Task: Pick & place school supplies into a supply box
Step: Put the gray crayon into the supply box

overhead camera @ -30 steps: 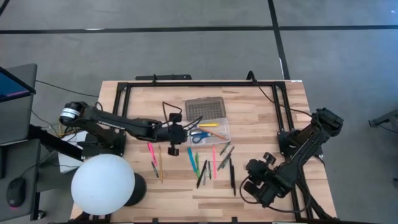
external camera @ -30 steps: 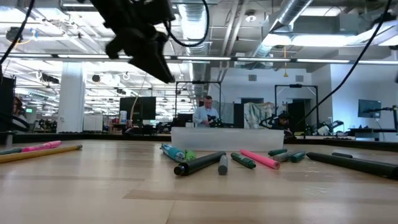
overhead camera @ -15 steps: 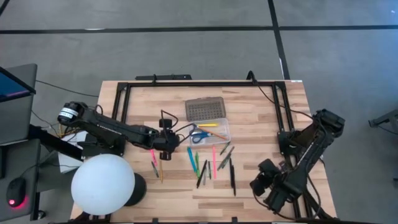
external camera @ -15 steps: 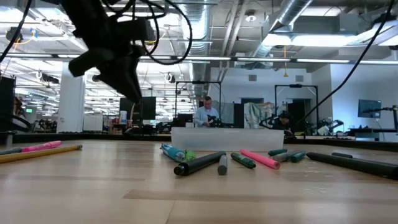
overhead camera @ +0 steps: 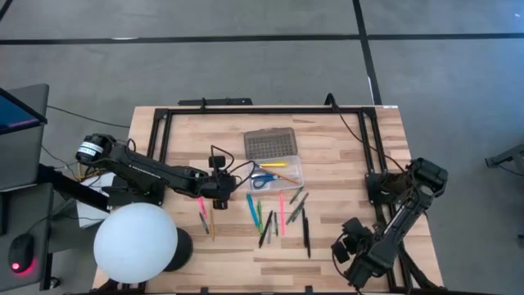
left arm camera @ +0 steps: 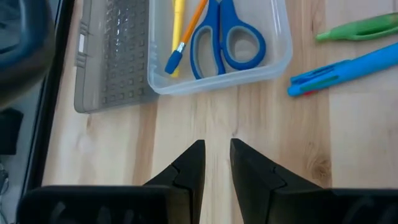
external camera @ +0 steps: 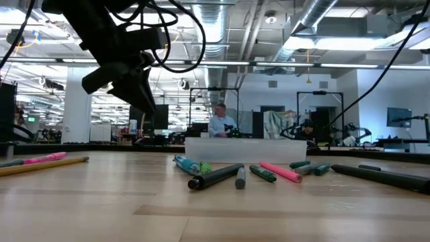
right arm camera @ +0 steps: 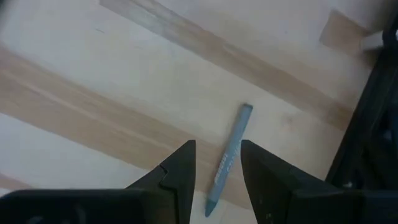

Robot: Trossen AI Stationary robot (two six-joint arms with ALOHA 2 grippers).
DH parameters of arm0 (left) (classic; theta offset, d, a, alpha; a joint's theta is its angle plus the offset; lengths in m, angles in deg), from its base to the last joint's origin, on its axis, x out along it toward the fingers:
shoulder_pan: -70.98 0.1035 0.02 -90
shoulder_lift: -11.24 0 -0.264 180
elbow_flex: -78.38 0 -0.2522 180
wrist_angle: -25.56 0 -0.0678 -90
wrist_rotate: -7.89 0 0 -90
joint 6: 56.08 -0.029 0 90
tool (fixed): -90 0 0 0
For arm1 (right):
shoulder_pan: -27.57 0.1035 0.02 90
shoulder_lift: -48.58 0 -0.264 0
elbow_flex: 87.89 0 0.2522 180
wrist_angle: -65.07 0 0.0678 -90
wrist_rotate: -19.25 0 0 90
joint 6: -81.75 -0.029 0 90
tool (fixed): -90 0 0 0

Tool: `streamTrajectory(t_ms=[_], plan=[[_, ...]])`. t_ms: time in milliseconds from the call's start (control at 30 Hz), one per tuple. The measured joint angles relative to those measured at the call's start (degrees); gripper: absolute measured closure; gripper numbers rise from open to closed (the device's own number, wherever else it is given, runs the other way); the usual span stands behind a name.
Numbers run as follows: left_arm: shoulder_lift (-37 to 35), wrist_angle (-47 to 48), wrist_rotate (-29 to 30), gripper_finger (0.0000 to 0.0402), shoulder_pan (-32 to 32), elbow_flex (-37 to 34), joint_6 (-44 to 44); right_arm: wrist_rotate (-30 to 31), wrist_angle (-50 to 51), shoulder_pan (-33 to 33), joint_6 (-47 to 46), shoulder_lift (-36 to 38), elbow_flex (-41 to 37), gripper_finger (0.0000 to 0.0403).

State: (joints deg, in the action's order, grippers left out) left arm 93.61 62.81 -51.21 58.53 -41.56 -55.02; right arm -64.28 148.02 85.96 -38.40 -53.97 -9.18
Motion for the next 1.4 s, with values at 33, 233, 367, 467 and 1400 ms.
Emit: streamTrajectory(t_ms=[33, 233, 367, 467, 1400], plan=[[0.0, -0.2, 0.0, 0.033, 0.0, 0.0, 0.0, 0.0, -0.1, 0.1, -0.8, 0.0, 0.0, 0.0285], [0.0, -0.7, 0.0, 0.033, 0.0, 0.0, 0.5, -1.4, -0.4, 0.9, -2.7, -0.1, 0.0, 0.0285], [0.0, -0.7, 0.0, 0.033, 0.0, 0.0, 1.2, -3.0, -0.9, 1.5, -2.9, -2.3, 0.0, 0.0285], [0.0, -0.7, 0.0, 0.033, 0.0, 0.0, 1.1, -3.6, -1.7, 2.0, -3.0, -3.7, 0.0, 0.0285], [0.0, -3.8, -1.0, 0.033, -0.2, 0.0, 1.1, -2.0, -2.2, 3.8, -3.0, -7.3, 0.0, 0.0285]])
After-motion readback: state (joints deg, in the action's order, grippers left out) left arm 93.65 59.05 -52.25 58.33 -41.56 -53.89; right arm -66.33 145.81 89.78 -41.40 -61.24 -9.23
